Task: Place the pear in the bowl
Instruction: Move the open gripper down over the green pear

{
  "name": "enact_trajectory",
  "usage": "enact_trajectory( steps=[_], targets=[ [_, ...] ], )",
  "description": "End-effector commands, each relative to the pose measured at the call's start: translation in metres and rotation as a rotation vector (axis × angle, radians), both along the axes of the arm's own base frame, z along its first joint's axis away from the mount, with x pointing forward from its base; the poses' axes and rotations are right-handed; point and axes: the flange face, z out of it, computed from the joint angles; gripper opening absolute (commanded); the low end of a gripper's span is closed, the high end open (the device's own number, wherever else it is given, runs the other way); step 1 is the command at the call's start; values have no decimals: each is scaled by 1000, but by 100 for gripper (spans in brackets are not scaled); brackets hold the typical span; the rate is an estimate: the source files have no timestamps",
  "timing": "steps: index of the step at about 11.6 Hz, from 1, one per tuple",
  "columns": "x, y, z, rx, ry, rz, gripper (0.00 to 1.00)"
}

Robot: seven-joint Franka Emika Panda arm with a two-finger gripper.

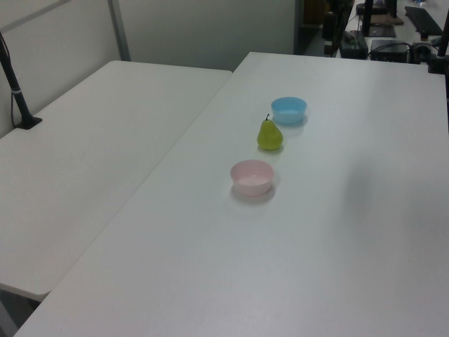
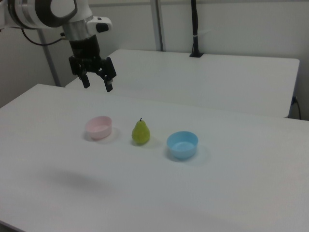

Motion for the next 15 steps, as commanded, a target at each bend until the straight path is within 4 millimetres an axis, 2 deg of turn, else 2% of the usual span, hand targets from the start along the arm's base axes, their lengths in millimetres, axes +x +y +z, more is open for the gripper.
enact_trajectory(
  steps=[1,10,12,15],
  targets=[
    [-9,-3,4,15,11,19,100],
    [-6,-5,1,15,10,20,100],
    [2,-12,-1,16,-24,63,100],
    [16,-19,-15,14,-40,103,100]
  ],
)
